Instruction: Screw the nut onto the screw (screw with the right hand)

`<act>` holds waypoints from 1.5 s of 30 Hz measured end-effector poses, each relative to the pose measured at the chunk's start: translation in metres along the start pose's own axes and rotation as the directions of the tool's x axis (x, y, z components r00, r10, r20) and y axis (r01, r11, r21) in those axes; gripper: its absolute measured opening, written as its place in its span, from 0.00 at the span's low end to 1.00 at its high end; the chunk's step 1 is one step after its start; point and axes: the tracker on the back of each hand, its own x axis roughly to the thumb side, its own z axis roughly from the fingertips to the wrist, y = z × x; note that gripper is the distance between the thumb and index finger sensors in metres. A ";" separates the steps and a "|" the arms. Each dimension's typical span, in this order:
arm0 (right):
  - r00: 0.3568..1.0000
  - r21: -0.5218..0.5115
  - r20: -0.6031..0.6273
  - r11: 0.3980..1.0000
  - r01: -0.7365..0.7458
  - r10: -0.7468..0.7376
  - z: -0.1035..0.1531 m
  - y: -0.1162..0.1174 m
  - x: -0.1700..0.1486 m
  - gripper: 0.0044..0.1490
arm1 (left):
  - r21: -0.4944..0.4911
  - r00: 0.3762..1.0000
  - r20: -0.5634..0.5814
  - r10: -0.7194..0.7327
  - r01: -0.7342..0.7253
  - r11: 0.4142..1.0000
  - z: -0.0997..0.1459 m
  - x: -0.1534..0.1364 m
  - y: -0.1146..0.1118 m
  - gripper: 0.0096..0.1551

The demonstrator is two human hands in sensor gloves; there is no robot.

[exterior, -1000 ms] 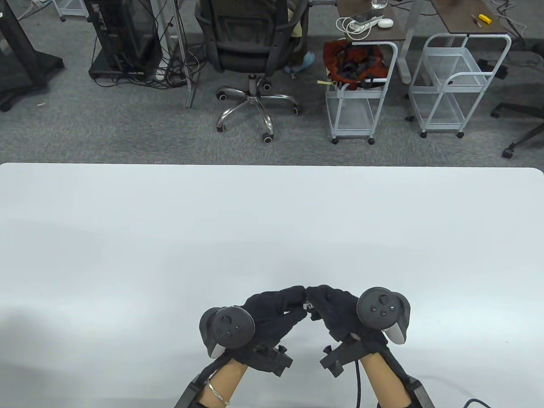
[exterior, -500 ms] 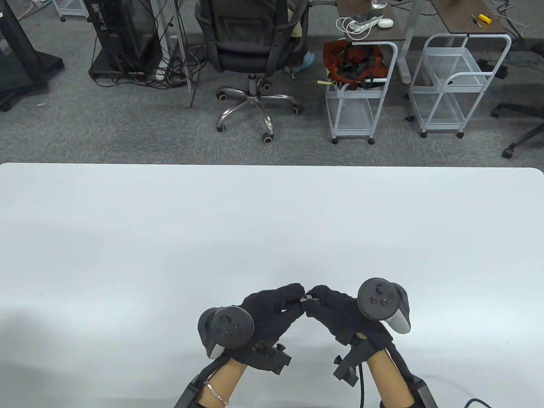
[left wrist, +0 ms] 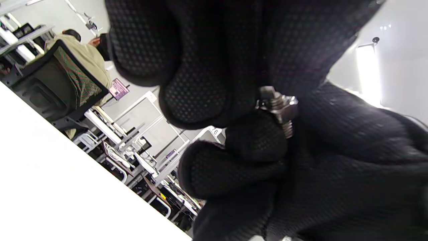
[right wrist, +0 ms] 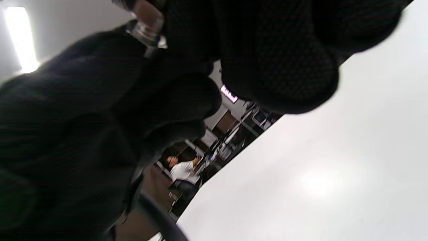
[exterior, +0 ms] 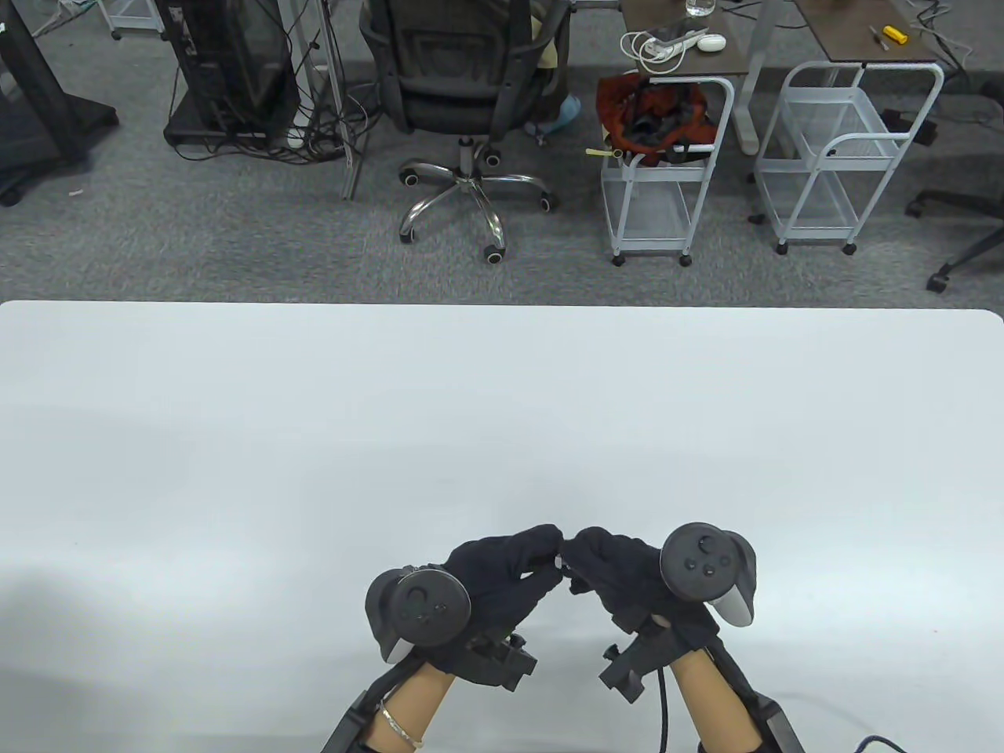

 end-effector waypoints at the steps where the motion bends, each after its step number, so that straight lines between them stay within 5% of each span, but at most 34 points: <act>1: 1.000 0.002 0.000 1.000 0.003 -0.003 0.000 0.000 0.000 0.31 | 0.003 1.000 -0.011 0.012 -0.012 1.000 0.000 0.000 -0.001 0.23; 6: 0.994 0.253 -0.031 0.961 0.111 -0.107 -0.002 0.001 -0.001 0.32 | 0.020 0.999 -0.009 -0.039 0.039 0.999 0.000 0.000 0.003 0.22; 9: 0.999 0.015 0.014 0.999 0.036 -0.036 -0.001 0.000 -0.001 0.31 | 0.011 1.000 0.005 -0.013 0.013 1.000 0.000 0.002 0.002 0.23; 11: 1.000 -0.037 0.004 0.999 0.013 -0.012 0.001 0.000 -0.001 0.31 | 0.002 1.000 0.000 0.004 -0.004 1.000 0.000 0.002 -0.001 0.23; 17: 0.998 0.256 -0.022 0.964 0.069 -0.066 -0.001 0.000 0.001 0.33 | 0.019 0.999 0.002 -0.044 0.044 0.999 0.000 0.002 0.003 0.23; 18: 0.997 0.252 -0.018 0.965 0.075 -0.073 -0.001 0.000 0.001 0.33 | 0.022 0.999 0.004 -0.046 0.046 0.999 0.000 0.003 0.003 0.23; 22: 1.000 -0.050 0.019 0.999 0.017 -0.016 0.001 0.001 0.001 0.32 | 0.016 1.000 0.011 -0.017 0.017 1.000 0.001 0.006 0.001 0.23; 29: 0.995 0.236 -0.014 0.966 0.102 -0.102 -0.001 -0.001 0.002 0.33 | 0.029 0.998 0.008 -0.059 0.059 0.998 0.001 0.006 0.003 0.23; 35: 1.000 -0.029 0.010 0.999 0.022 -0.021 0.000 0.002 0.000 0.32 | 0.013 0.999 0.018 -0.027 0.027 1.000 0.000 0.004 0.001 0.23; 41: 0.995 0.278 -0.035 0.955 0.101 -0.095 -0.002 0.001 0.001 0.33 | 0.024 0.998 0.004 -0.055 0.055 0.998 0.000 0.002 0.003 0.23; 43: 0.997 0.213 -0.009 0.974 0.082 -0.082 -0.002 0.000 0.001 0.32 | 0.029 0.999 0.013 -0.051 0.050 0.998 0.000 0.004 0.004 0.23; 45: 0.999 0.022 0.010 0.999 0.041 -0.041 0.000 0.000 0.000 0.31 | 0.015 1.000 0.019 -0.018 0.018 1.000 0.000 0.005 0.002 0.23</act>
